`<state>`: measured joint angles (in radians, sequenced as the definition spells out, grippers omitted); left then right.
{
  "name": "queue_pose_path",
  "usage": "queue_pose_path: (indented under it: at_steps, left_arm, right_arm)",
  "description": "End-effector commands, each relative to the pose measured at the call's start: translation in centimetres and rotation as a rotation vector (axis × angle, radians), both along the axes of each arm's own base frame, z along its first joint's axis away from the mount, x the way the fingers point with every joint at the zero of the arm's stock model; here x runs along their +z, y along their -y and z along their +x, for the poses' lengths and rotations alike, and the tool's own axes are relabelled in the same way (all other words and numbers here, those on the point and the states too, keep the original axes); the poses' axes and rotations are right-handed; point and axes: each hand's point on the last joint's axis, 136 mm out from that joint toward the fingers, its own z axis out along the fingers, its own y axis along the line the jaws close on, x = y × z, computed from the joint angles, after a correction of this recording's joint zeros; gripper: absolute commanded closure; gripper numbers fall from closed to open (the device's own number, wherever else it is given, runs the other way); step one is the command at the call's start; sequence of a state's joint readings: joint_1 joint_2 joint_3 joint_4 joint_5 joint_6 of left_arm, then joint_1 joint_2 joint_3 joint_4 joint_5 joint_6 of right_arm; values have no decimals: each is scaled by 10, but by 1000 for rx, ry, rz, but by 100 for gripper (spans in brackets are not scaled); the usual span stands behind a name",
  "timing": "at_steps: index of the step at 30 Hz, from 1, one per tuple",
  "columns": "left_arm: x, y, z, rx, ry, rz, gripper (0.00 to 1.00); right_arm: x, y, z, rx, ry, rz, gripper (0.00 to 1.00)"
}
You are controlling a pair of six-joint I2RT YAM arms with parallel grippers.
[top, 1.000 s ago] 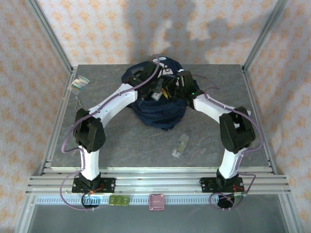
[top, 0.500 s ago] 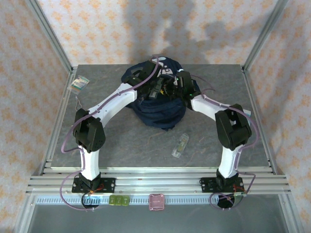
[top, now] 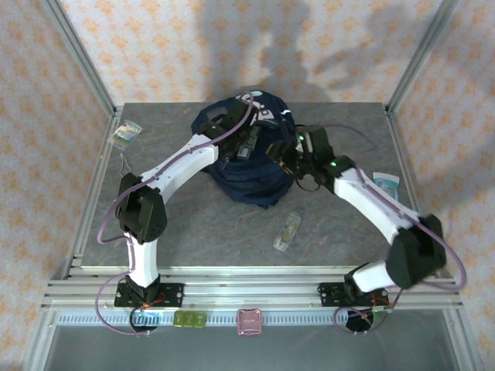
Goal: Pack the student bag
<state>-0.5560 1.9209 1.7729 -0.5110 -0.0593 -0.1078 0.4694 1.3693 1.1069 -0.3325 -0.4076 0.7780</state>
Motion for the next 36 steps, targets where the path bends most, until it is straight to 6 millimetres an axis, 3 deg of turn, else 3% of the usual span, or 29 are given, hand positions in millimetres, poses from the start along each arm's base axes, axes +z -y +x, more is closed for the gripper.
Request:
queue_pose_path:
  at_steps: [1,7,14,21,29,32,33,36]
  left_arm:
    - [64,-5,1,31,161,-104,100]
    - [61,-2,-1,19,154,-122,100]
    - [61,1,-1,9,152,-136,100]
    - [60,1,-2,8,153,-133,100]
    - [56,3,-1,5,147,-141,100]
    - [55,4,-2,0,142,-144,100]
    - [55,4,-1,-1,143,-146,100]
    - [57,4,-2,-2,144,-148,100]
  right_arm:
    - [-50,51,-54,-33,-156,-230,38]
    - [-78,74,-111,-51,-277,-265,37]
    - [-129,60,-145,-15,-389,-322,35]
    - [-163,38,-149,32,-442,-373,31]
    - [-196,28,-145,53,-496,-428,32]
    - [-205,28,-142,48,-513,-451,42]
    - [-205,28,-140,42,-510,-460,51]
    - [-193,27,-130,32,-463,-457,67]
